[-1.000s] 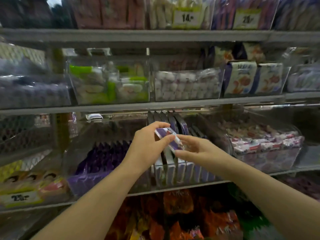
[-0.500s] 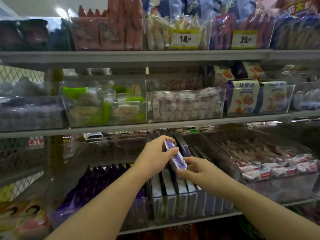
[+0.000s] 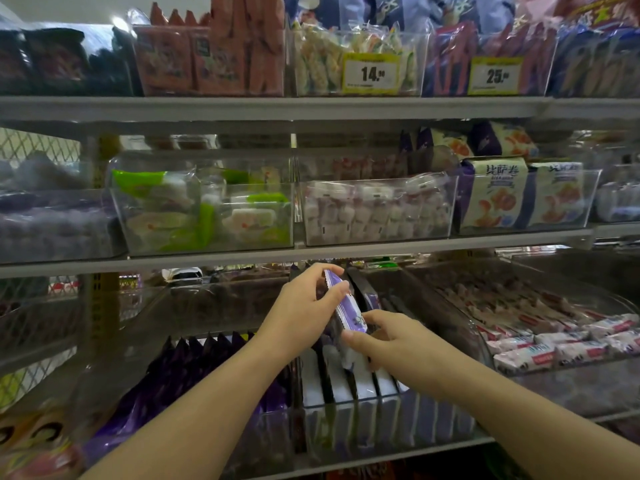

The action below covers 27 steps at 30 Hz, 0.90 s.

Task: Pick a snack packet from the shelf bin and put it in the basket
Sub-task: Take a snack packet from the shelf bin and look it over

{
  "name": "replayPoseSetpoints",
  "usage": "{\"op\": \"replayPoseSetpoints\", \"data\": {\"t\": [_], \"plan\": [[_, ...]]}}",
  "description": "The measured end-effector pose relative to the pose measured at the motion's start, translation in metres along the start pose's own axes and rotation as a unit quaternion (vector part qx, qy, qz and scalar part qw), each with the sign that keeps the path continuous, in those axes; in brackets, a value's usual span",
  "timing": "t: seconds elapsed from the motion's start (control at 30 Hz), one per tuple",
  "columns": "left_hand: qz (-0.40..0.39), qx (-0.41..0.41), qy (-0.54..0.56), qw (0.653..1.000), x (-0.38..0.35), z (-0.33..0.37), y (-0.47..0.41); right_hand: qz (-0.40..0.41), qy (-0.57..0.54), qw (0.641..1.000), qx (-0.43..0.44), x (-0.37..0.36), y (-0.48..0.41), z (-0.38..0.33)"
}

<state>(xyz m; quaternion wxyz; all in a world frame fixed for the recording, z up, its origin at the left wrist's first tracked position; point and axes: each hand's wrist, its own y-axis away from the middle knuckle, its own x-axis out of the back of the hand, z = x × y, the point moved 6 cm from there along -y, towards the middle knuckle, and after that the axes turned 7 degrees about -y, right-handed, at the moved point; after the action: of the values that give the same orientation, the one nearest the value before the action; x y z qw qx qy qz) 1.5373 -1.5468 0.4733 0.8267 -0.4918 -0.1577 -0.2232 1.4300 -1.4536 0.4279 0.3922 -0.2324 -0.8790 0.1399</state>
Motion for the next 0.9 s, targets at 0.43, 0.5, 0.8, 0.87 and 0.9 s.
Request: {"op": "replayPoseSetpoints", "data": {"t": [0.43, 0.5, 0.8, 0.87, 0.9], "plan": [[0.016, -0.013, 0.002, 1.0, -0.003, -0.01, 0.008, -0.019, -0.006, 1.0, -0.011, -0.009, -0.002, 0.002], [-0.002, -0.006, 0.001, 1.0, -0.01, -0.011, 0.01, -0.022, -0.004, 1.0, -0.012, -0.008, 0.001, 0.006], [0.061, -0.062, 0.037, 0.995, -0.005, 0.0, 0.015, -0.023, -0.037, 0.999, 0.024, -0.005, 0.007, -0.001], [0.019, -0.036, 0.016, 0.999, -0.012, -0.009, 0.019, -0.036, -0.011, 0.999, 0.009, -0.009, 0.006, 0.003], [-0.007, -0.023, -0.005, 1.0, -0.018, -0.014, 0.021, -0.042, 0.007, 0.999, 0.005, -0.011, 0.006, 0.006]]}}
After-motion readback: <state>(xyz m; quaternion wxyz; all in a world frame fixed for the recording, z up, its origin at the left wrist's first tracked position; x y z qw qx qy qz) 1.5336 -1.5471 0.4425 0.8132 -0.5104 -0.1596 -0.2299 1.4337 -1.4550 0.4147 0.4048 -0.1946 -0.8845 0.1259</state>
